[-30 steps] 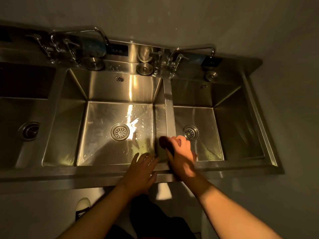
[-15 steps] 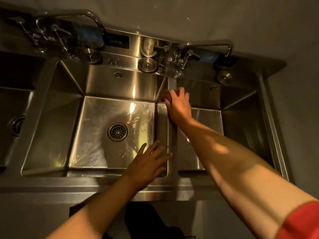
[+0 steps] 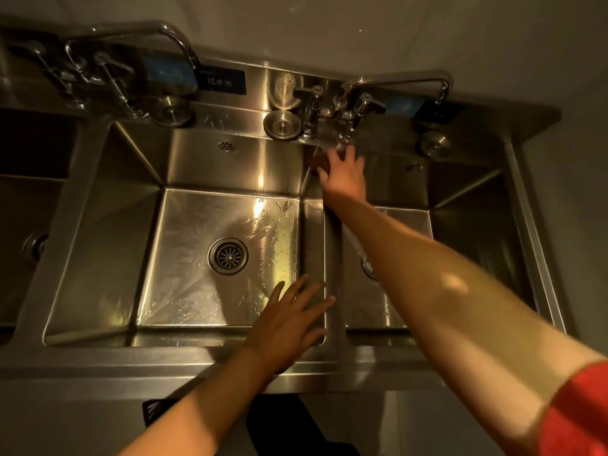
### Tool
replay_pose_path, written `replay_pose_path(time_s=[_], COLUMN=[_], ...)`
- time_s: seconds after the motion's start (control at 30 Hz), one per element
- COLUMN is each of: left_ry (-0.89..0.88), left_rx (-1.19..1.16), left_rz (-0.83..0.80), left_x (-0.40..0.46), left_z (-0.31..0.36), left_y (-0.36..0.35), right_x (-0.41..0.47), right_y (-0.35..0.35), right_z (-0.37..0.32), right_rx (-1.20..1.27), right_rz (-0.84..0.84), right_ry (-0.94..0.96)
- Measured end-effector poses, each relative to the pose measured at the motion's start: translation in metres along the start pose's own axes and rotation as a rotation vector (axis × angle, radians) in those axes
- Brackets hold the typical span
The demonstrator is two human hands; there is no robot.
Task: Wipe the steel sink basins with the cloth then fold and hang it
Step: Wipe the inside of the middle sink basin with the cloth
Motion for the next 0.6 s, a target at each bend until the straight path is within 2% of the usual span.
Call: replay_pose_path(time_s=[0.2,0.3,0.5,0.6], left_ry=[0.058,0.082,0.229,0.292], left_rx=[-0.016,-0.001,-0.019,0.028], left_rz=[-0.032,-0.050,-0.032,-0.055], left_x=[-0.019,-0.028,-0.056,-0.072], left_z=[0.010,0.008,-0.024,-0.041], left_y=[-0.016,-0.018,-0.003,0.006], right_x=[-0.130,-0.194,-0.297,-0.320], right_y=[0.007,0.005,-0.011,-0.016], right_z=[-0.005,-0.008,-0.020,-0.039], right_rx=[0.033,0.073,-0.034,-0.078], right_rz=[0.069,0.012,-0.104,-0.111], right_ry=[0.108,0.081,0.056,0.141])
Point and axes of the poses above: each hand's wrist, its own x-axis towards the middle knuckle, its own y-axis out of the back of the hand, z = x × y, the point moved 5 cm from there along x, towards the middle knuckle, and after that the axes turned 4 degrees about y, right-handed, at the moved point
